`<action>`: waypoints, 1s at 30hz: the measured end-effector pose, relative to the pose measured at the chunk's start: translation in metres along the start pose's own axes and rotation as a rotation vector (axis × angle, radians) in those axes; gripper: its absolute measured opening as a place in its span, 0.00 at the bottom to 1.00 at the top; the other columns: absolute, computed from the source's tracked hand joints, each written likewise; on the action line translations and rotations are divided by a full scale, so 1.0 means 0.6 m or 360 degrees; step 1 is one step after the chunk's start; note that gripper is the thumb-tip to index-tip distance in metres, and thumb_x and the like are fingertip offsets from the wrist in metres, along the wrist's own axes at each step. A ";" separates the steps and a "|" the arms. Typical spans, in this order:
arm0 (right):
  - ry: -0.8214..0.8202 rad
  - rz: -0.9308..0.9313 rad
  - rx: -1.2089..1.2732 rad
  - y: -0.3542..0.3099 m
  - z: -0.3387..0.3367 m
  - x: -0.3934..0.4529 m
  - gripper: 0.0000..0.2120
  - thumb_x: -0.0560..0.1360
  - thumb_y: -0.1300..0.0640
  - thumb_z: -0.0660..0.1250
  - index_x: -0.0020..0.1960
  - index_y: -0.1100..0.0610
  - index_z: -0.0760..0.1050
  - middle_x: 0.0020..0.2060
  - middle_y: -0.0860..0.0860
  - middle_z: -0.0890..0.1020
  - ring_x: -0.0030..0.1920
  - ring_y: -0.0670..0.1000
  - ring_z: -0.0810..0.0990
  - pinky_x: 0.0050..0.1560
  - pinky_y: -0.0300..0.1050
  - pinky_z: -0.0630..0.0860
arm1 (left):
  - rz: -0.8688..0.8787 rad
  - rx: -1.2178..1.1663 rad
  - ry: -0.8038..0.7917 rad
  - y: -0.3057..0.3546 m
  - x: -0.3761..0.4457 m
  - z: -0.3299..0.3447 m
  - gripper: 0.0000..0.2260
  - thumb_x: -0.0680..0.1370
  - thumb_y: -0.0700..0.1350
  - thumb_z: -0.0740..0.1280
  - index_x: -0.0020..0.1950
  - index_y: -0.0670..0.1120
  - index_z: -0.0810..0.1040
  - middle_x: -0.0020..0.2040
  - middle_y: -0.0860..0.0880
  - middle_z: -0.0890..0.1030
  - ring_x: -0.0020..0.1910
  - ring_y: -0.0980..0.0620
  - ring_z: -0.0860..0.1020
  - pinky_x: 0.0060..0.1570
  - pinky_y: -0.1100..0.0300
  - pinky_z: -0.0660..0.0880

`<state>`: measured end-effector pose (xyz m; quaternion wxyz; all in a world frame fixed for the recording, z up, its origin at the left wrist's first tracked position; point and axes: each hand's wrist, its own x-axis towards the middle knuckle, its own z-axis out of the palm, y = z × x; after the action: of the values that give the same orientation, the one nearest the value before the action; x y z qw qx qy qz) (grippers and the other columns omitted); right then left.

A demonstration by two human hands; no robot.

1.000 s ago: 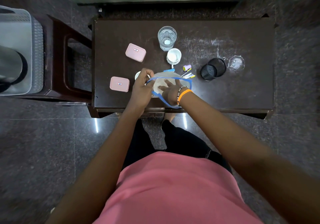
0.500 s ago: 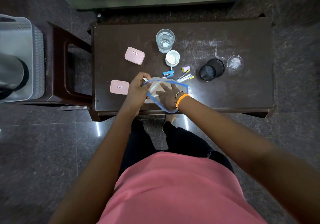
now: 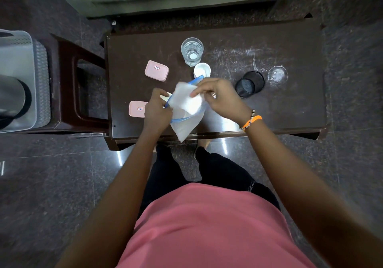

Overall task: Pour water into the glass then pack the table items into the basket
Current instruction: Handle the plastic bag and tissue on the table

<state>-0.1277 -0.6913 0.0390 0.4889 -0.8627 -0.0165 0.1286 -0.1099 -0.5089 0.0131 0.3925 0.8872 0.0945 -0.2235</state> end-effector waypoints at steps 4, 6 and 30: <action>0.0254 0.0354 0.0866 0.016 -0.039 -0.023 0.18 0.71 0.74 0.65 0.57 0.59 0.78 0.46 0.55 0.77 0.39 0.52 0.72 0.45 0.43 0.72 | 0.0136 0.0012 -0.0093 0.021 -0.002 0.007 0.14 0.70 0.32 0.57 0.49 0.50 0.64 0.32 0.53 0.70 0.36 0.47 0.73 0.39 0.53 0.71; 0.0198 0.0414 0.1137 0.018 -0.040 -0.028 0.23 0.69 0.75 0.67 0.61 0.58 0.75 0.50 0.52 0.78 0.41 0.47 0.74 0.47 0.38 0.75 | 0.0172 0.0018 -0.0097 0.026 0.002 0.007 0.13 0.70 0.32 0.56 0.45 0.50 0.68 0.31 0.53 0.69 0.34 0.48 0.72 0.36 0.55 0.68; 0.0786 0.0858 0.1839 0.088 -0.062 -0.089 0.09 0.80 0.59 0.57 0.56 0.60 0.73 0.46 0.54 0.80 0.43 0.50 0.80 0.40 0.43 0.79 | -0.0213 -0.0643 -0.0115 0.070 -0.022 0.044 0.10 0.82 0.39 0.53 0.48 0.44 0.74 0.52 0.47 0.78 0.50 0.43 0.80 0.37 0.63 0.75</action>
<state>-0.1752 -0.7583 0.0237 0.8112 -0.4414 0.3822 0.0333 -0.1159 -0.5563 0.0312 0.5497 0.7737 0.1818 -0.2572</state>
